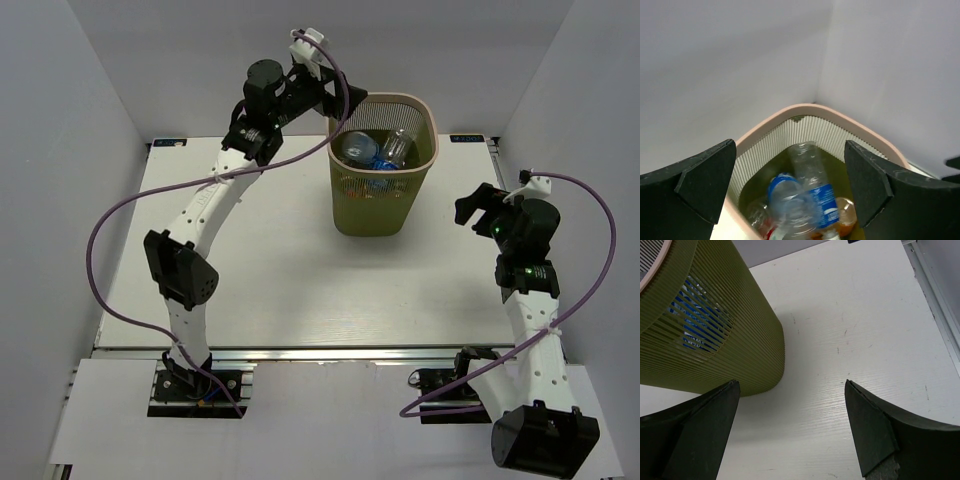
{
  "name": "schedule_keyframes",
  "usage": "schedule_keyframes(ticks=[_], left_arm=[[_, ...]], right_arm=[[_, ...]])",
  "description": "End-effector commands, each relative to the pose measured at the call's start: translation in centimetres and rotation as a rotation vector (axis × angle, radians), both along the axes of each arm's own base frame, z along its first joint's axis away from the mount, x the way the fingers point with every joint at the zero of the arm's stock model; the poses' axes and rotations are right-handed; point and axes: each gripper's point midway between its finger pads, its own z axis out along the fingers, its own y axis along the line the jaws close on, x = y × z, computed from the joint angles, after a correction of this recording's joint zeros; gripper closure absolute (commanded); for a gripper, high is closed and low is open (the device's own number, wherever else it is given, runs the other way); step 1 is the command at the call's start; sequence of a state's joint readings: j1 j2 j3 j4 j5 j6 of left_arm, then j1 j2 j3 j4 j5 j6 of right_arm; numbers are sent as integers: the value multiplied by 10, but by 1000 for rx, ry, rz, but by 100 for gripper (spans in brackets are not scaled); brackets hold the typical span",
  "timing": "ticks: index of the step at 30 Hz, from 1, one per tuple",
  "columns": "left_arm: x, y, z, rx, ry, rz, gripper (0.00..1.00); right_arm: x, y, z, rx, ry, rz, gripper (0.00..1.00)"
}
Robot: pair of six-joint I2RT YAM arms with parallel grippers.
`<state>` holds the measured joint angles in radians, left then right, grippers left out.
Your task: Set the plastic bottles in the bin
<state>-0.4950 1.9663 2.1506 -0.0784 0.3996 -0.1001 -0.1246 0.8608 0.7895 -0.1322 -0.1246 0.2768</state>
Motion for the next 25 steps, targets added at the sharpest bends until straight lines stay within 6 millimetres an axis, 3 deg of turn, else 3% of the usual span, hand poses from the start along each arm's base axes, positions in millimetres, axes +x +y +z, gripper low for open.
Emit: schedule_keyframes(ticks=[1,2,3,4,5,6,7,8,10,12,14,16,21,25], left_arm=[[-13,53,47,-64,-23,228,2],[-2,80,42,-88,20,334,2],[-14,103,54,-124,22,370,2],[-5,121,16,-112,110,419,2],[3,163,4,-188,189,501,2],[2,186,-9,-222,235,545,2],[-11,215,-42,-238,316,618,2],[-13,256,-57,-296,356,766,2],[-34,287,-96,-286,424,911,2],[-69,312,-138,-296,497,1045,2],[-101,322,-171,-310,557,1095,2],[-116,333,-177,-321,550,1143,2],[-139,344,-153,-355,496,1172,2],[-145,347,-149,-357,467,1177,2]], right_arm=[[-1,-10,17,-22,-49,-50,11],[-2,-13,20,-23,-58,-68,11],[-3,-13,22,-25,-63,-73,11],[-4,-14,24,-21,-70,-80,11],[-5,-17,25,-19,-76,-103,11],[-6,-19,26,-19,-80,-113,11],[-6,-19,27,-14,-87,-119,11],[-7,-21,28,-8,-90,-131,11],[-8,-27,28,-5,-87,-174,11],[-8,-32,25,6,-76,-208,11],[-9,-35,24,10,-71,-228,11],[-9,-36,24,21,-70,-241,11],[-9,-28,25,50,-84,-207,10],[-7,-32,22,40,-67,-223,11]])
